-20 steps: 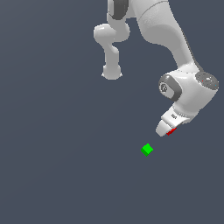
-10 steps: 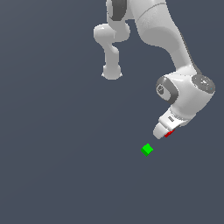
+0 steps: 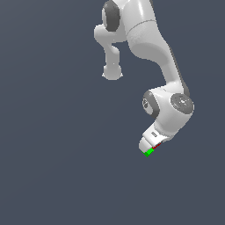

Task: Stack the red cube on top of the green cube.

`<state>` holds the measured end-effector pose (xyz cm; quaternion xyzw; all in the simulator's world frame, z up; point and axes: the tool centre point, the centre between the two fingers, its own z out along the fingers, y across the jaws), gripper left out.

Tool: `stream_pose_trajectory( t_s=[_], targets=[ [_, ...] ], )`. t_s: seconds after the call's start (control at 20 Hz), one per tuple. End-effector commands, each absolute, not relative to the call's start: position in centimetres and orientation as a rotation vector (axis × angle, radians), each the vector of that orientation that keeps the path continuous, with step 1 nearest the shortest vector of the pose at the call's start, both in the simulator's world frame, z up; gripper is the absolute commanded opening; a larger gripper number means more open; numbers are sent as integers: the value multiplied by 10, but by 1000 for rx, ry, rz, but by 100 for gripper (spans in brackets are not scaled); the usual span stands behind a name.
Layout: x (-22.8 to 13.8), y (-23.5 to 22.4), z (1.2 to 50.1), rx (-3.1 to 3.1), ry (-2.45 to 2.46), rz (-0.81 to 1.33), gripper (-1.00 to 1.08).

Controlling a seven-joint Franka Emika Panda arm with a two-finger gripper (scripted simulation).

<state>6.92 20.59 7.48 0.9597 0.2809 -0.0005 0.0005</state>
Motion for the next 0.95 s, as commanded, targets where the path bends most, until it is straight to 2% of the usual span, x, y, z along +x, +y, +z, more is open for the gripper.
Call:
stream_pose_trajectory(
  t_s=[0.0, 0.4, 0.45, 0.9],
  targets=[
    [79, 194, 68, 3014, 884, 0, -100],
    [89, 182, 61, 3014, 884, 0, -100],
    [89, 182, 61, 3014, 884, 0, 100],
    [89, 182, 61, 3014, 884, 0, 100]
  ],
)
